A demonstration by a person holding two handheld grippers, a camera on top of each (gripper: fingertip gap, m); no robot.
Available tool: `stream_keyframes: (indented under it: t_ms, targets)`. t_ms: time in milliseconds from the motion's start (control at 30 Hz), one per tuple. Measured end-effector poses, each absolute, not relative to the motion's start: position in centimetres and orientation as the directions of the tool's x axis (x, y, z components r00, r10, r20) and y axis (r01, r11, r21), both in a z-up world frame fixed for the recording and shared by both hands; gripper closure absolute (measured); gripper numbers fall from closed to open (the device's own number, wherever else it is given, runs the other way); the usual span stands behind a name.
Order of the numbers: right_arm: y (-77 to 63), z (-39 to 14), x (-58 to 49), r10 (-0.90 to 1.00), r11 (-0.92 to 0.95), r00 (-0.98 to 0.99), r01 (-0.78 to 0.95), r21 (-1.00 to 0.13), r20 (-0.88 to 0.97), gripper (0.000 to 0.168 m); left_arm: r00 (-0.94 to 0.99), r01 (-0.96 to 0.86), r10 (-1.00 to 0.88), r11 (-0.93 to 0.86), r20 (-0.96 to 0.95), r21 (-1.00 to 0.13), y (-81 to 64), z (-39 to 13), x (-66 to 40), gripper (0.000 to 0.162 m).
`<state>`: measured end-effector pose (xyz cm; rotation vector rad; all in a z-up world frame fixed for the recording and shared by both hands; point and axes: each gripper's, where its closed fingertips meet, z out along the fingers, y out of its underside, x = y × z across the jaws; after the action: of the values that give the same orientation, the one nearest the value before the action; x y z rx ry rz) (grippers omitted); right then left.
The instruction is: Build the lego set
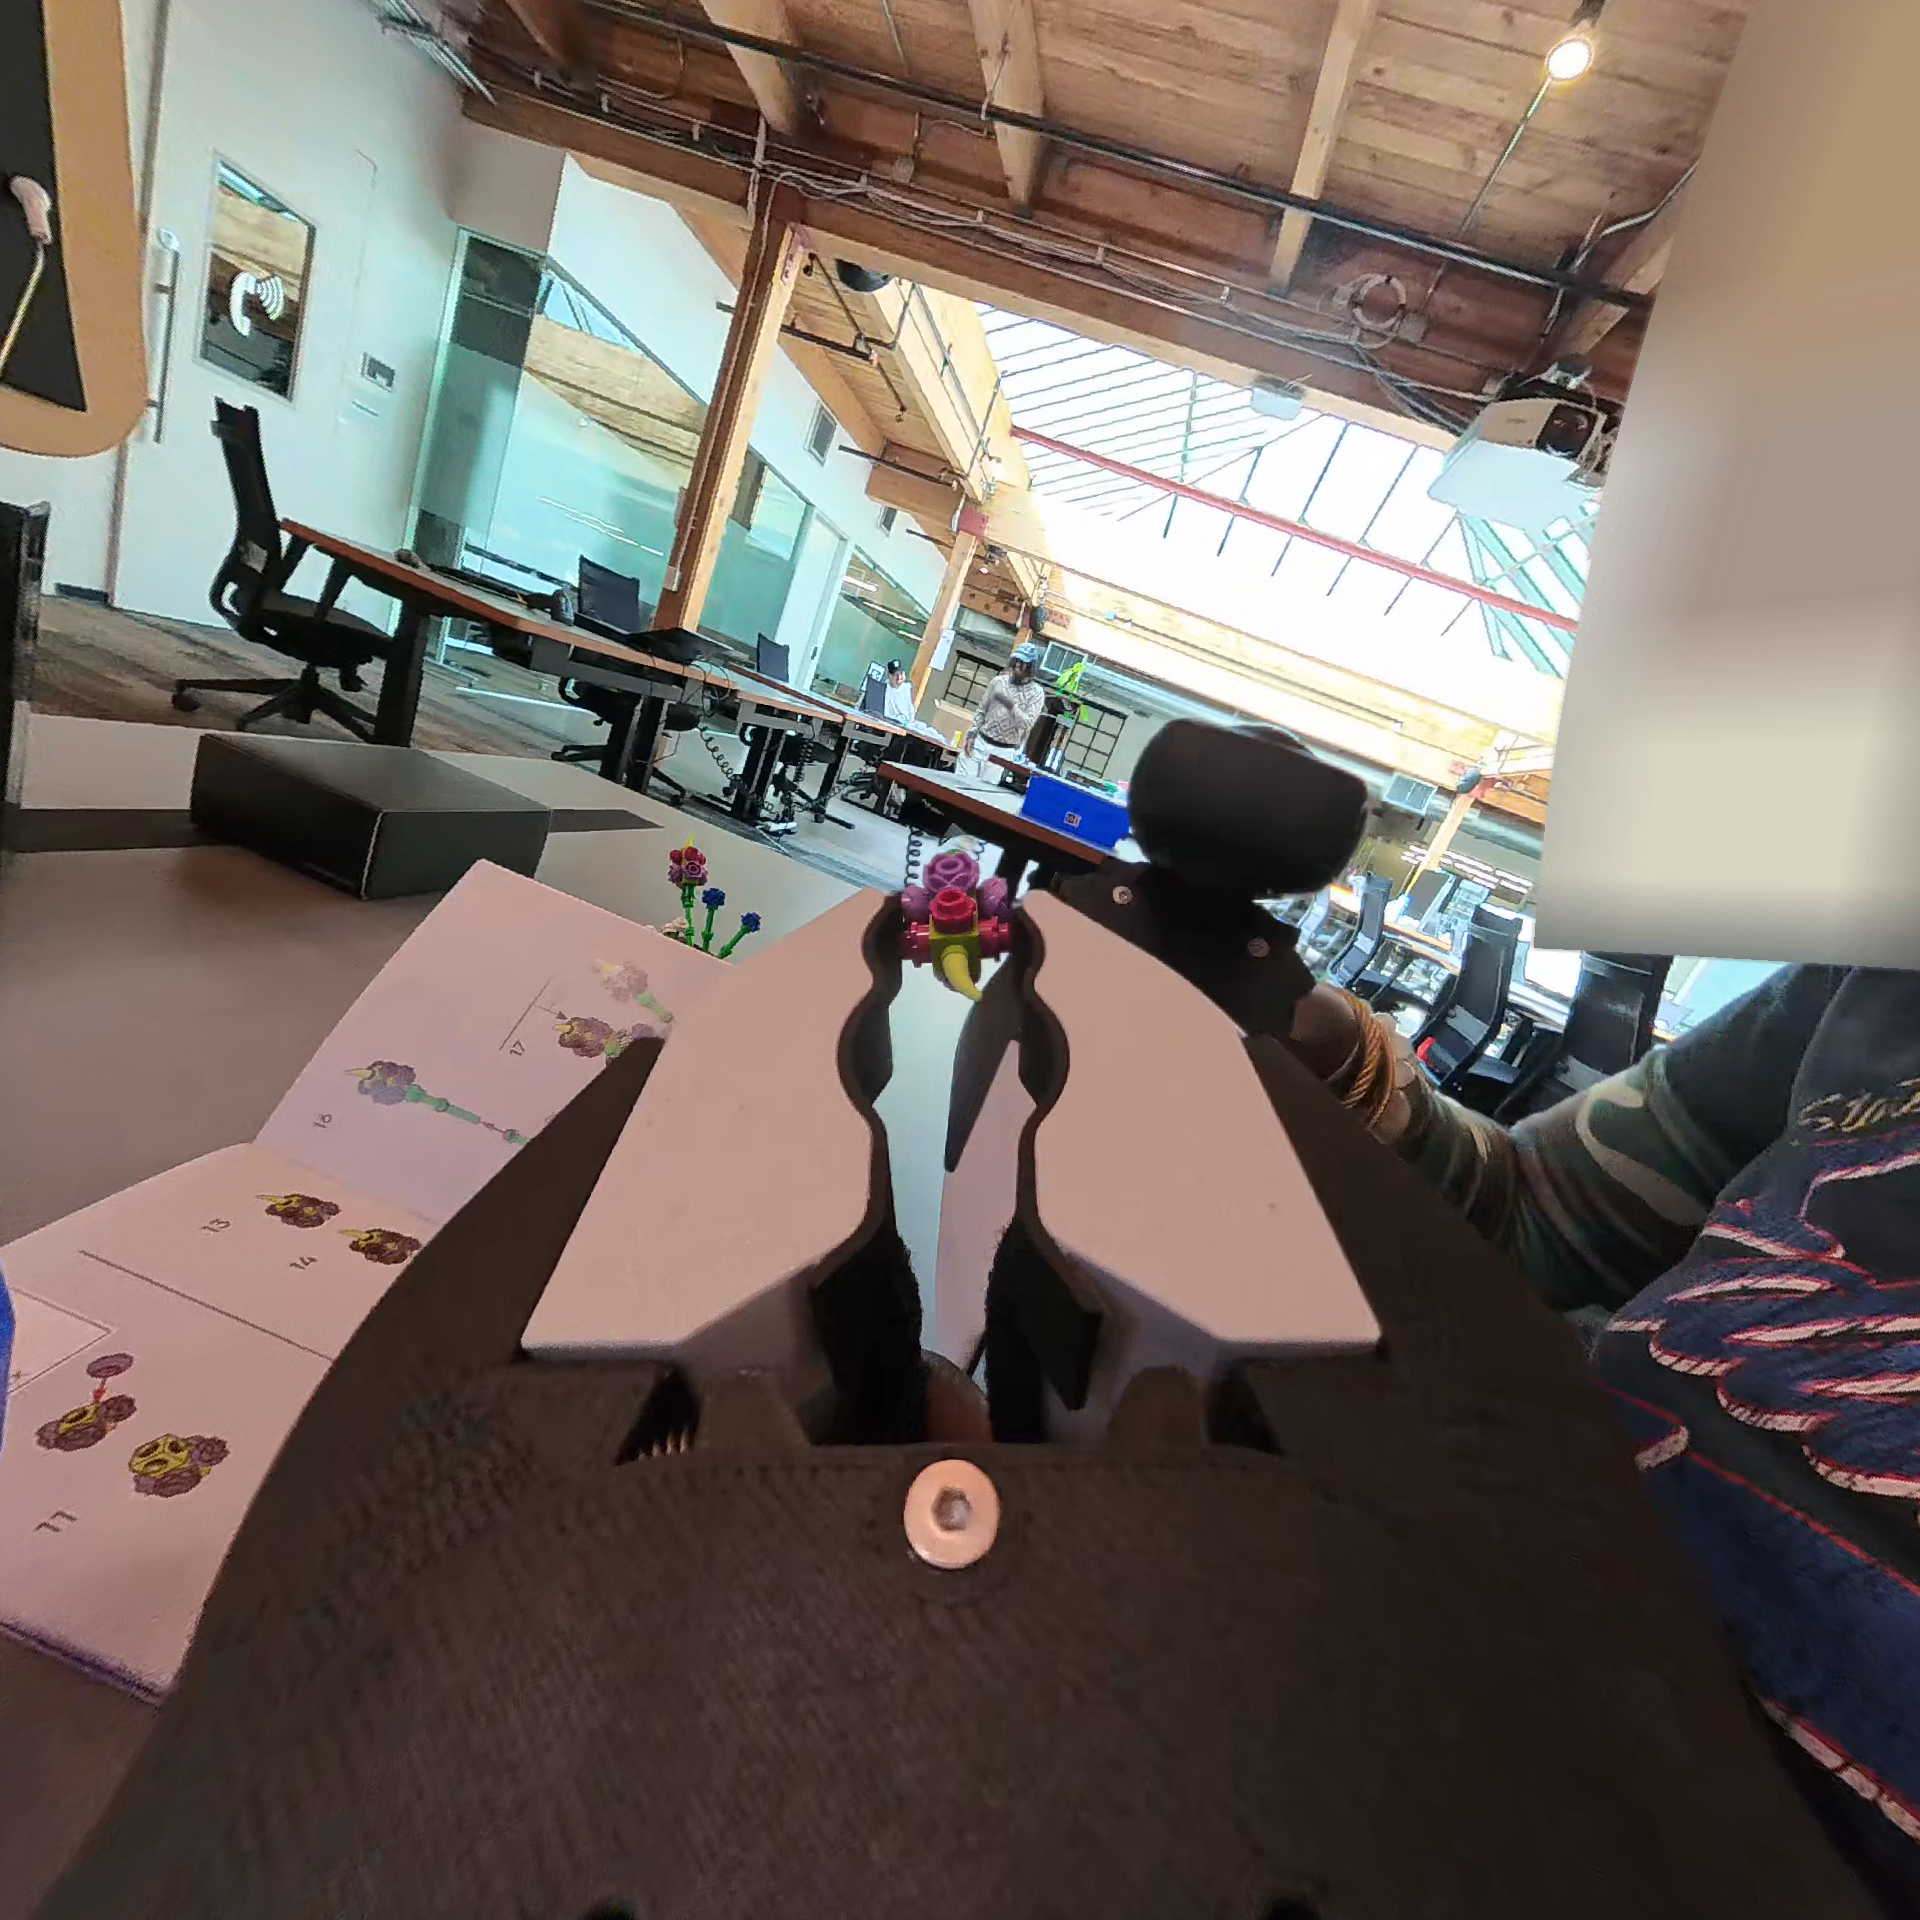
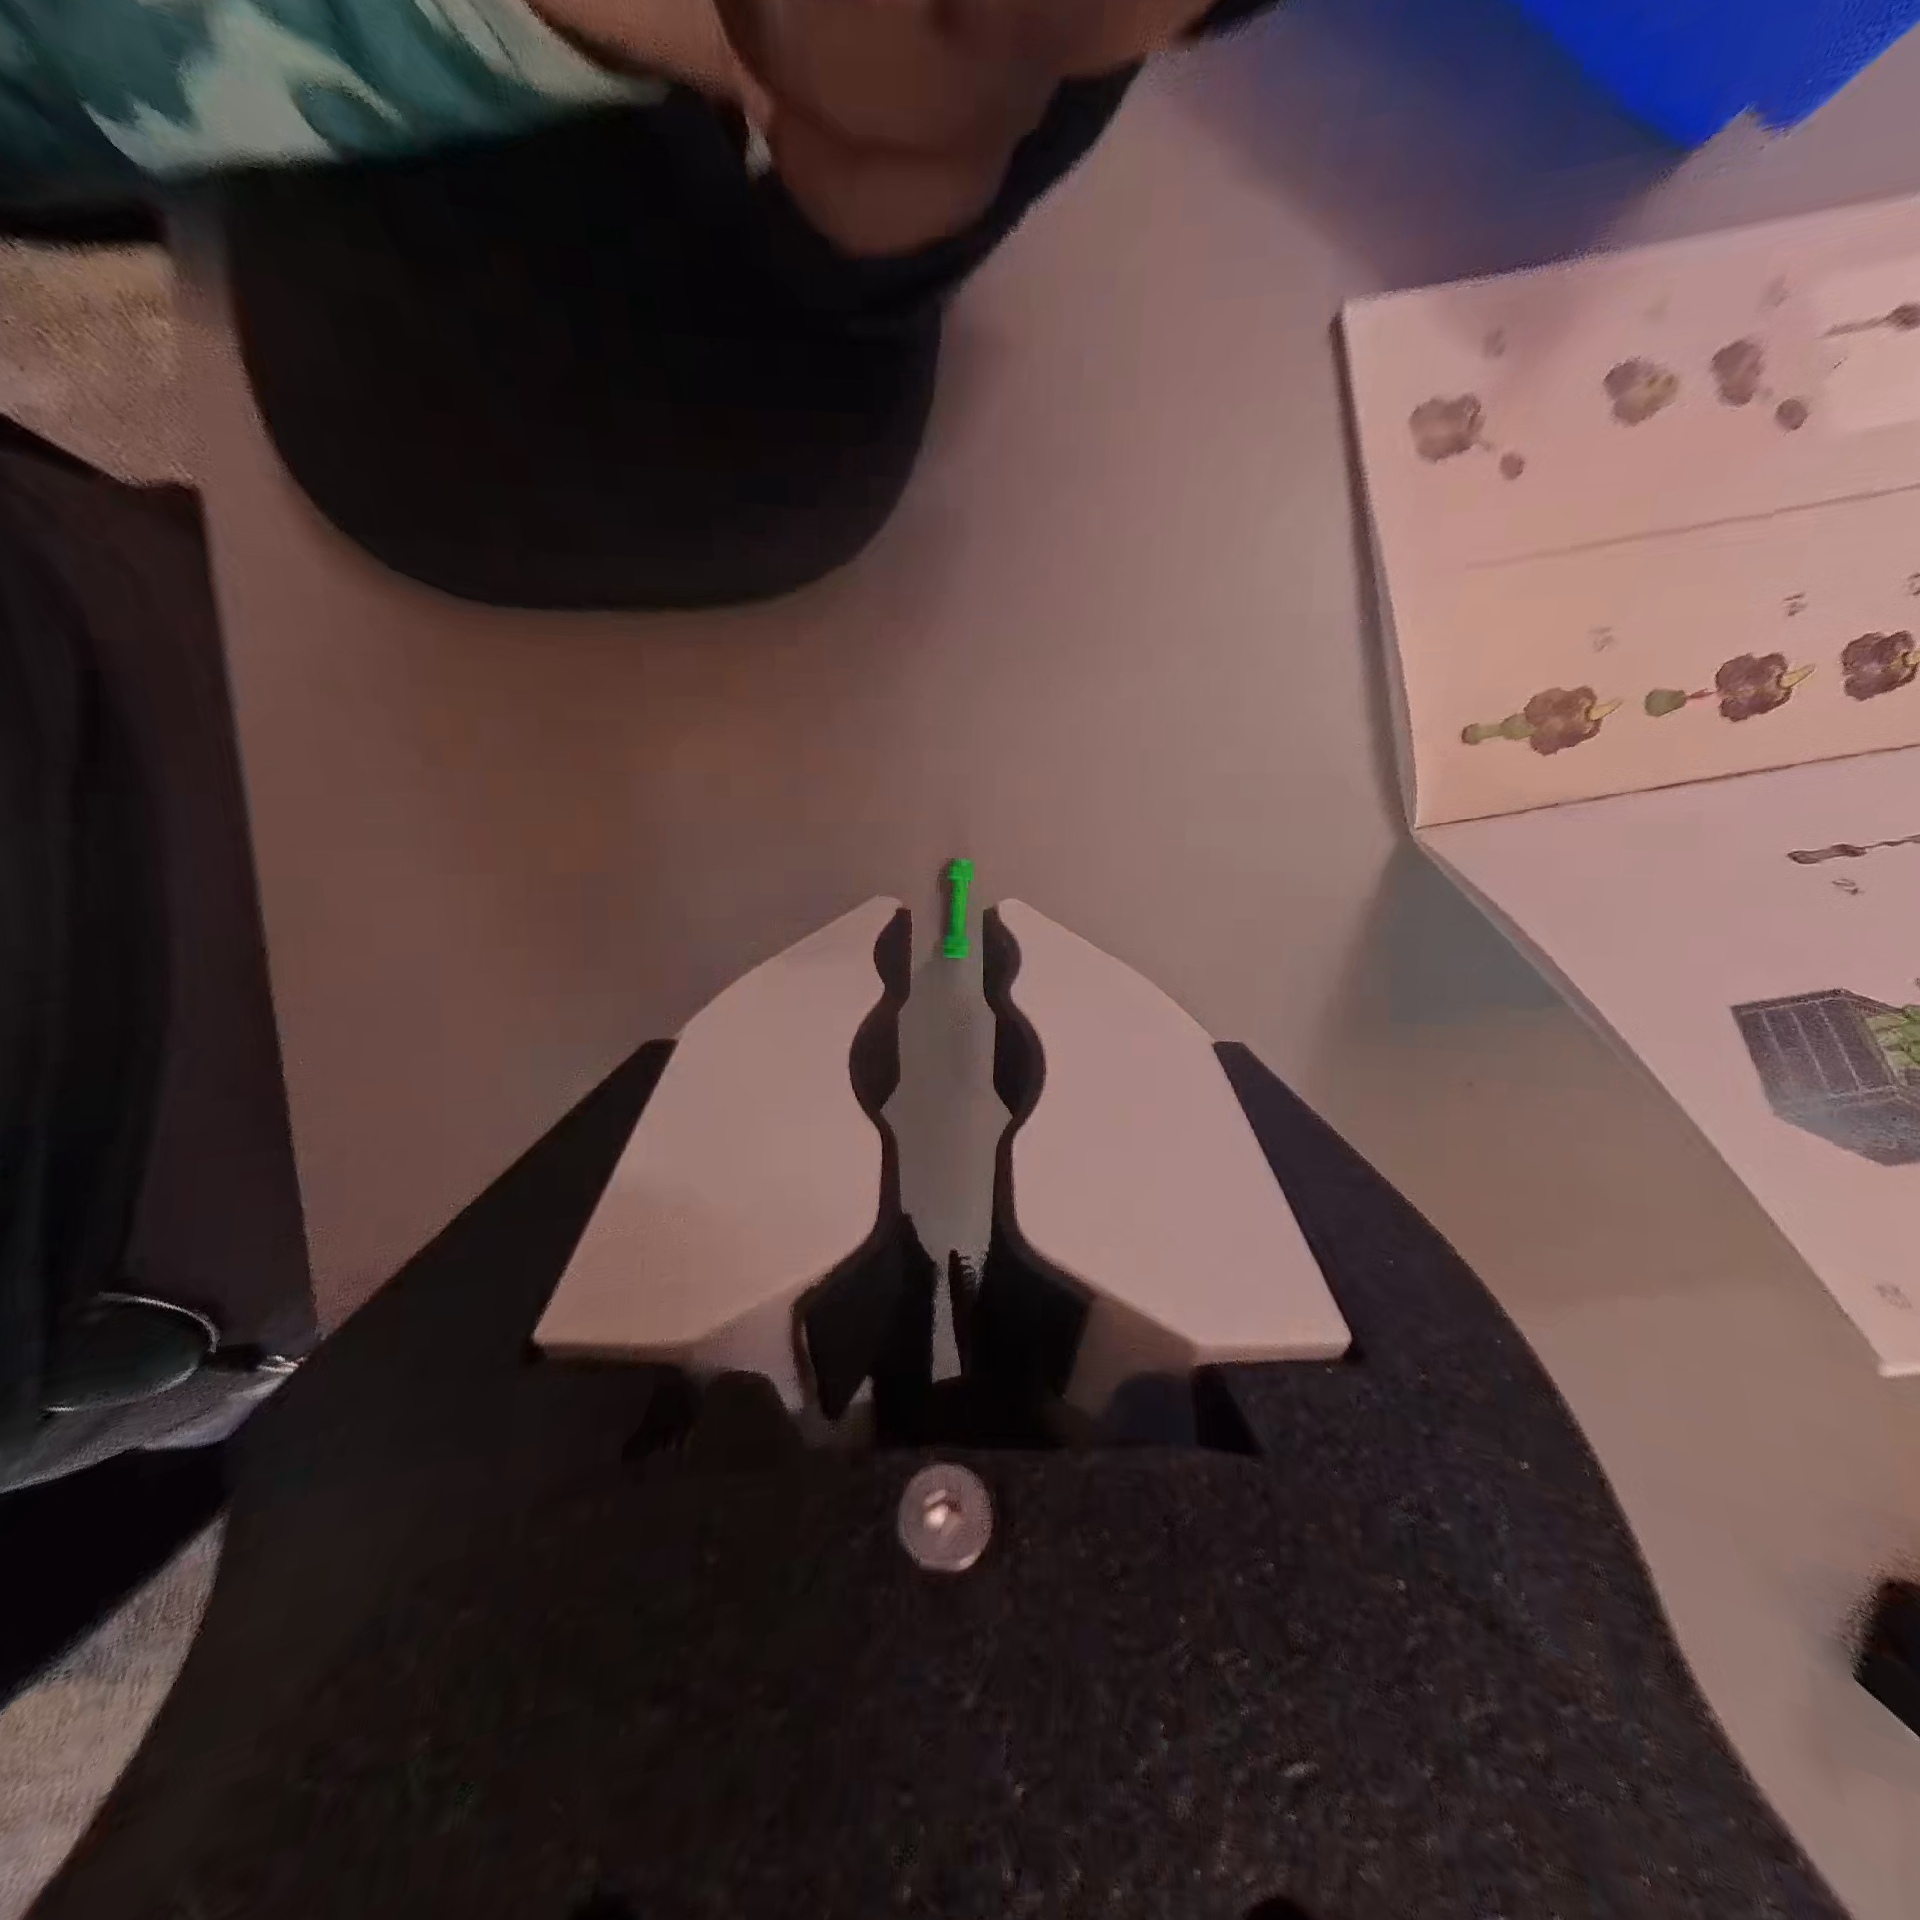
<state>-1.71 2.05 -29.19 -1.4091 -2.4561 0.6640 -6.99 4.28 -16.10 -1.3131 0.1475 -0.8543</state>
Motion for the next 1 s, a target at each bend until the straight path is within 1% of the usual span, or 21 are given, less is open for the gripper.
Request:
stream_keyframes:
  t_ms: [67,167,200,233,333,433,500,600,733,767,867,1000]
  targets:
    - [2.3,-29.9,-1.8,0.858,0.465,-0.513,0.77,-0.438,0.009,0.155,0.698,0.462,-0.619,0.005,0.36,-0.887,4.3,-16.1,-7.0,0.143]
    - [2.2,-30.6,-2.1,0.857,0.475,-0.515,0.771,-0.425,0.022,0.156,0.677,0.493,-0.626,-0.006,0.388,-0.87,4.2,-16.0,-7.1,0.143]
    - [2.2,-30.9,-2.0,0.857,0.475,-0.515,0.775,-0.416,0.017,0.16,0.668,0.503,-0.629,-0.011,0.397,-0.864,4.2,-15.9,-7.2,0.142]
    - [2.0,-30.8,-2.0,0.855,0.47,-0.519,0.769,-0.434,0.007,0.165,0.663,0.509,-0.631,-0.014,0.402,-0.861,4.2,-15.9,-7.2,0.142]
    - [2.3,-30.7,-1.7,0.859,0.46,-0.511,0.76,-0.459,0.016,0.165,0.671,0.497,-0.627,-0.016,0.396,-0.868,4.2,-16.1,-7.1,0.143]
    - [4.1,-28.4,-0.3,0.902,0.373,-0.431,0.756,-0.539,0.02,0.165,0.685,0.471,-0.624,-0.015,0.376,-0.882,4.2,-16.2,-6.9,0.143]
    - [6.3,-26.4,1.9,0.935,0.322,-0.351,0.77,-0.551,0.055,0.165,0.68,0.465,-0.63,-0.024,0.374,-0.885,4.2,-16.3,-6.6,0.143]
    - [8.9,-25.2,6.7,0.965,0.254,-0.253,0.829,-0.498,0.071,0.165,0.668,0.461,-0.645,-0.032,0.37,-0.887,4.1,-16.2,-6.1,0.142]
    - [9.8,-26.9,13.2,0.984,0.171,-0.175,0.919,-0.356,0.022,0.165,0.683,0.423,-0.641,-0.043,0.35,-0.905,4.2,-16.7,-5.7,0.143]
    - [9.8,-27.4,14.2,0.986,0.162,-0.166,0.931,-0.327,0.016,0.165,0.69,0.411,-0.637,-0.047,0.344,-0.91,4.3,-16.9,-5.6,0.143]
    - [9.2,-28.6,15.4,0.985,0.167,-0.175,0.942,-0.292,0.0,0.165,0.692,0.394,-0.635,-0.065,0.343,-0.917,4.6,-17.4,-5.3,0.143]
    - [9.3,-29.5,15.7,0.977,0.215,-0.207,0.953,-0.212,0.057,0.164,0.687,0.396,-0.639,-0.068,0.345,-0.916,4.6,-17.5,-5.3,0.143]
